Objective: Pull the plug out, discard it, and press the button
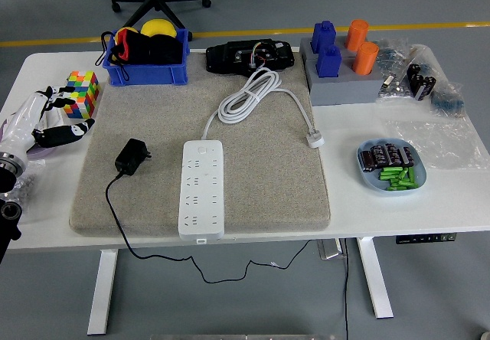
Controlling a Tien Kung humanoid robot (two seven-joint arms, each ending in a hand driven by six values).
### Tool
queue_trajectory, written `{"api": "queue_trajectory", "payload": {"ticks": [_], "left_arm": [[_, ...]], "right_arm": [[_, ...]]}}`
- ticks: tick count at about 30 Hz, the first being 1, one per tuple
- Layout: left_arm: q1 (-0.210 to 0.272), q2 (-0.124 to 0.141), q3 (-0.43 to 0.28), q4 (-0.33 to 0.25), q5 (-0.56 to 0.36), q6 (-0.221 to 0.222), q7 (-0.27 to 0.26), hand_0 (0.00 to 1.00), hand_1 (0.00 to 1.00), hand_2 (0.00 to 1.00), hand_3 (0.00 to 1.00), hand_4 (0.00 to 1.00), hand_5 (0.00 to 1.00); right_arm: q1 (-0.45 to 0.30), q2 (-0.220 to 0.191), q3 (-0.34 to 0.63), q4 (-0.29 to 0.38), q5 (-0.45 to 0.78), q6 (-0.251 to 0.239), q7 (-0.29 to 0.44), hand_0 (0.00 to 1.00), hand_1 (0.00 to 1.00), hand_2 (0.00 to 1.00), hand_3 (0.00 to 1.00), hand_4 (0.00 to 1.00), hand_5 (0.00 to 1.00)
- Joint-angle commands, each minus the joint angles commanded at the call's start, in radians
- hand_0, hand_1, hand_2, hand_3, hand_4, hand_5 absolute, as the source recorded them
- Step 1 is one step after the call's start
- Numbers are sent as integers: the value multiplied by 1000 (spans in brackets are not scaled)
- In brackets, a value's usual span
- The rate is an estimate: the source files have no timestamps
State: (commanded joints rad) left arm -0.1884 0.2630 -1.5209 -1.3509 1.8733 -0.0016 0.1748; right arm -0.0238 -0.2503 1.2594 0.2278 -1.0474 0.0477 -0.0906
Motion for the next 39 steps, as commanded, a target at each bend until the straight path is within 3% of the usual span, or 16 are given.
{"api": "queue_trajectory", "payload": {"ticks": [39], "left_arm": [[9,-2,0,-10,-2,1,-3,814,787,724,809,780,182]], "right_arm": [[-5,5,9,0,-4,0,-1,729,680,662,634,743,600]]}}
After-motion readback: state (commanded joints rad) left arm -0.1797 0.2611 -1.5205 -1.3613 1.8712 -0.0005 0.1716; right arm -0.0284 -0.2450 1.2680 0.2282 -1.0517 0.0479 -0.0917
